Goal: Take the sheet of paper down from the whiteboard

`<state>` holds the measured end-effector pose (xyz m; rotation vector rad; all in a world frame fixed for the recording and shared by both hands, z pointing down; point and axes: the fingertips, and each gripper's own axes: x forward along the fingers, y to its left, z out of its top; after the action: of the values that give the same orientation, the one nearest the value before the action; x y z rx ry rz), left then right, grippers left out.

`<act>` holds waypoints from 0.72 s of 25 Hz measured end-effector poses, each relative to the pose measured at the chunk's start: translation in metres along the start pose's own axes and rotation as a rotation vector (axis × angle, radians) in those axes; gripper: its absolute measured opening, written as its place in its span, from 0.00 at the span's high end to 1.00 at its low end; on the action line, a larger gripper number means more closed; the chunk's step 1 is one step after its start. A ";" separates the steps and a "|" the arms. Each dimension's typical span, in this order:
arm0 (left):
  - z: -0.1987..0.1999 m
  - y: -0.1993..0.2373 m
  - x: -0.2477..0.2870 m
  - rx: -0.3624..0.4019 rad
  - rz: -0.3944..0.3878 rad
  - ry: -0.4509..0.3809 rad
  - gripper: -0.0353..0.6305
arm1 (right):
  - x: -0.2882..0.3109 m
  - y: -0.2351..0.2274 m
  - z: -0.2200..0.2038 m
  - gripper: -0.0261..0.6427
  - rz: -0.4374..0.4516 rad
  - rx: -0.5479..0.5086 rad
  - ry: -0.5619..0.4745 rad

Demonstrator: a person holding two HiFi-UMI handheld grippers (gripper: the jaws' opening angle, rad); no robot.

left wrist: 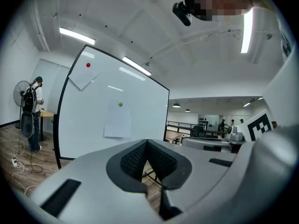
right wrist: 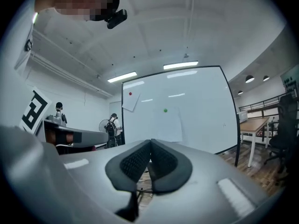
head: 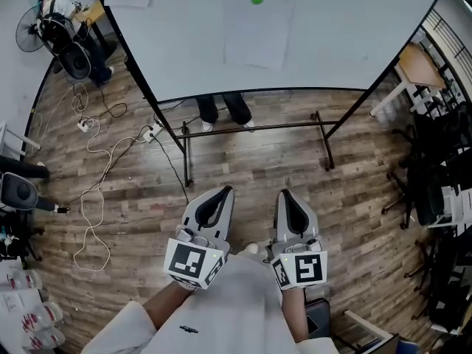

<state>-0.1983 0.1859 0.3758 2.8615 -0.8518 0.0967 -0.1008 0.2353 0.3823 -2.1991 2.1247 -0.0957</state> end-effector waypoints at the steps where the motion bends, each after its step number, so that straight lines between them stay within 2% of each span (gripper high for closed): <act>1: -0.001 0.004 0.000 -0.005 -0.002 0.002 0.94 | 0.002 0.001 -0.002 0.97 -0.007 -0.013 0.013; 5: -0.007 0.019 0.004 -0.018 -0.014 0.017 0.94 | 0.010 0.002 -0.012 0.97 -0.037 -0.055 0.058; 9: -0.008 0.037 0.002 -0.036 -0.020 0.015 0.94 | 0.018 0.003 -0.015 0.97 -0.060 -0.038 0.055; 18: 0.001 0.079 0.008 -0.013 -0.026 -0.001 0.94 | 0.042 -0.005 -0.011 0.96 -0.111 0.001 0.012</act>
<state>-0.2348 0.1164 0.3860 2.8600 -0.8119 0.0865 -0.0954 0.1937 0.3934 -2.3207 2.0071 -0.1164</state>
